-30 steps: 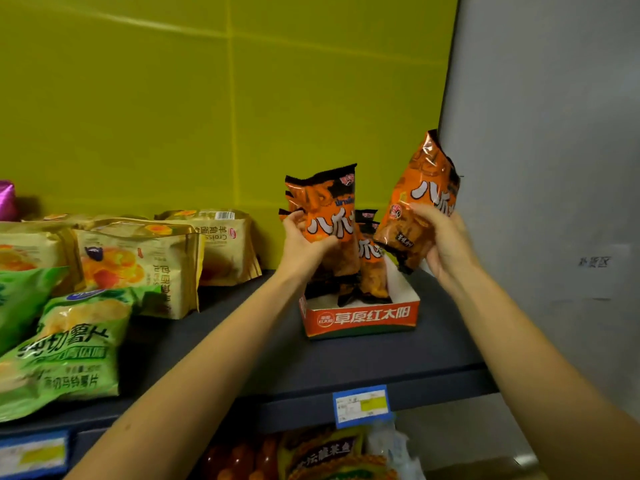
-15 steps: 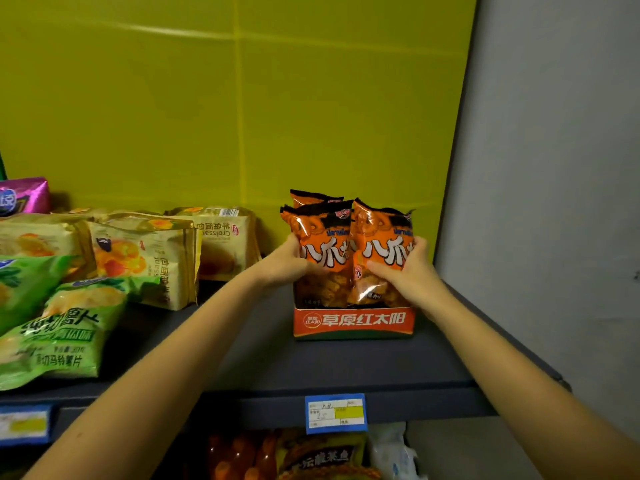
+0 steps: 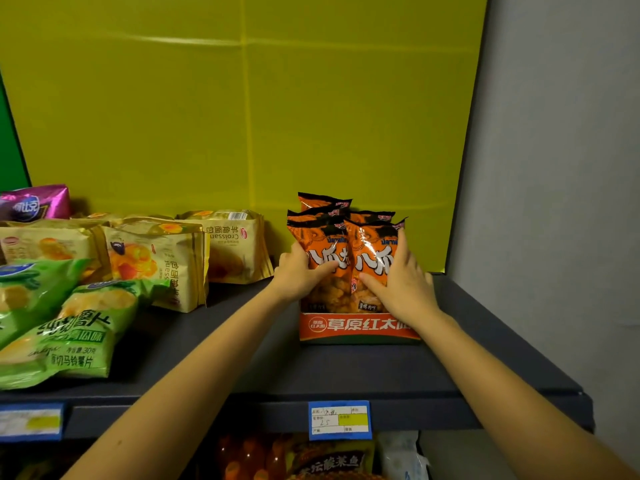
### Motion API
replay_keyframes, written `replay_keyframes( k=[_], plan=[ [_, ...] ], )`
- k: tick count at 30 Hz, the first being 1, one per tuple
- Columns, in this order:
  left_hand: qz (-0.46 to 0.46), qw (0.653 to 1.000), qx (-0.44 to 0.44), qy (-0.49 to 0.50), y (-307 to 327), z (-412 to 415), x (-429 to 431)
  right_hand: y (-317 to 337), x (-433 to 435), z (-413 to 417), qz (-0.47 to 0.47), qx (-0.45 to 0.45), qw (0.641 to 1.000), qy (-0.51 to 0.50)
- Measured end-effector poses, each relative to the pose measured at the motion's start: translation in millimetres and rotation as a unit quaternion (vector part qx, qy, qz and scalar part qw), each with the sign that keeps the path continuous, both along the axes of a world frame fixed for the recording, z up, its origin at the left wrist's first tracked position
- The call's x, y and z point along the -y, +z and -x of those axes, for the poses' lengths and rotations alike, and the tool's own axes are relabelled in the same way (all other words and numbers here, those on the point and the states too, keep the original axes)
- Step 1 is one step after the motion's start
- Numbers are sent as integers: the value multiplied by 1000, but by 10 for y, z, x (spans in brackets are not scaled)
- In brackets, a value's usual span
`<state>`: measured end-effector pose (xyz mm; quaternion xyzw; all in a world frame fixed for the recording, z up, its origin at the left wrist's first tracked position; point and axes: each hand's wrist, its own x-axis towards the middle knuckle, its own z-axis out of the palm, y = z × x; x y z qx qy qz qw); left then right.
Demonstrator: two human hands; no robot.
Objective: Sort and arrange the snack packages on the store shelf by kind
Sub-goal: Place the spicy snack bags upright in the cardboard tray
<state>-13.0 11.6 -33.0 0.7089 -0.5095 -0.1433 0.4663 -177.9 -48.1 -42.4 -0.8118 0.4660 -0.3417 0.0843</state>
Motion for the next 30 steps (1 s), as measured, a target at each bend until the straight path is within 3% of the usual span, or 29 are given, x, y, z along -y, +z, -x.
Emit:
replay_keyframes(
  k=[4,7,11,16,23,30],
  plan=[
    [-1,989,124,81,57,30,-17,6,-12,29,0,-27,1000,-14],
    [-5,985,151,84,121,-21,-103,64,-46,46,-3,-16,1000,-20],
    [-45,968,220,115,237,-134,-270,211,-202,23,97,38,995,-8],
    [-2,938,316,139,356,-412,-653,392,-525,-235,178,89,977,78],
    [54,906,352,231,357,-1096,-1606,361,-1053,-936,96,94,966,223],
    [27,901,306,306,141,-2204,-2477,227,-1603,-1808,-43,28,967,249]
  ],
)
